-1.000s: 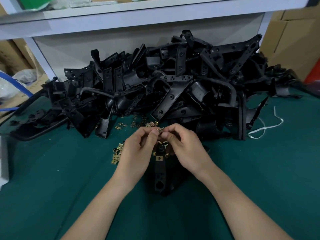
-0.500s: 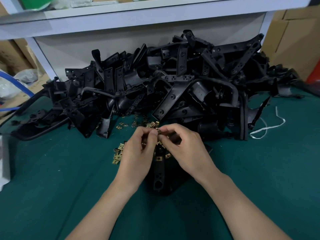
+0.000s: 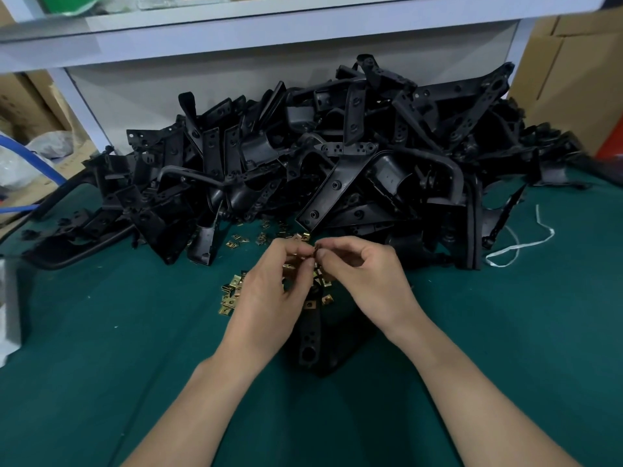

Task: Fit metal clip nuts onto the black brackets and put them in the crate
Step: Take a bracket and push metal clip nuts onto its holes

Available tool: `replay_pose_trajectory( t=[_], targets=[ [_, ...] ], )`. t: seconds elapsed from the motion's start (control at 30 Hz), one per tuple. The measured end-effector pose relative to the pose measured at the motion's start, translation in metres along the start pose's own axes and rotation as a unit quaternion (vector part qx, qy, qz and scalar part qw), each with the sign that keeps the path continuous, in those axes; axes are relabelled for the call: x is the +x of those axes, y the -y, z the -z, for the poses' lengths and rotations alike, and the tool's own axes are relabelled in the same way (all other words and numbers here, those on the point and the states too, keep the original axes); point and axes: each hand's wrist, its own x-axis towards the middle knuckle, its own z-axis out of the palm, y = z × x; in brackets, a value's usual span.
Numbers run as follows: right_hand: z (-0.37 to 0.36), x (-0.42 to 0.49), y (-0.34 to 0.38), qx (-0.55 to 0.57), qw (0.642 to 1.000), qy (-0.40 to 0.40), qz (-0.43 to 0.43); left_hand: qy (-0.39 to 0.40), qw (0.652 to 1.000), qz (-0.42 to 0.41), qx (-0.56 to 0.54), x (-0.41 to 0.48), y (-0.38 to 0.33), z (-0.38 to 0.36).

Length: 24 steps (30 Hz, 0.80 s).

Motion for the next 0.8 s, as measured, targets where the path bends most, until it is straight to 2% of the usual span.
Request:
replay_pose_trajectory(
  t=[0.1, 0.27, 0.4, 0.5, 0.6, 0.7, 0.8],
  targets=[
    [0.004, 0.004, 0.002, 0.055, 0.998, -0.035, -0.019, -0.005, 1.000, -0.003, -0.010, -0.001, -0.004, -0.002],
    [0.000, 0.000, 0.003, 0.027, 1.000, 0.004, 0.005, -0.010, 0.990, 0.078, -0.120, 0.001, -0.011, -0.004],
    [-0.001, 0.000, 0.003, 0.017, 1.000, 0.009, 0.022, -0.019, 0.988, 0.088, -0.125, 0.001, -0.013, -0.002],
    [0.000, 0.002, 0.000, 0.023, 0.999, -0.028, 0.018, -0.059, 0.986, 0.089, -0.128, 0.002, -0.012, -0.001],
    [0.006, 0.005, -0.005, -0.087, 0.994, -0.067, 0.022, -0.081, 0.980, 0.109, -0.146, 0.006, -0.008, 0.004],
    [0.005, 0.002, -0.010, -0.262, 0.963, -0.038, 0.041, -0.089, 0.965, 0.165, -0.182, 0.012, -0.002, 0.009],
    [0.003, -0.003, -0.005, -0.301, 0.947, -0.053, 0.099, -0.074, 0.945, 0.204, -0.245, 0.014, 0.001, 0.010]
  ],
)
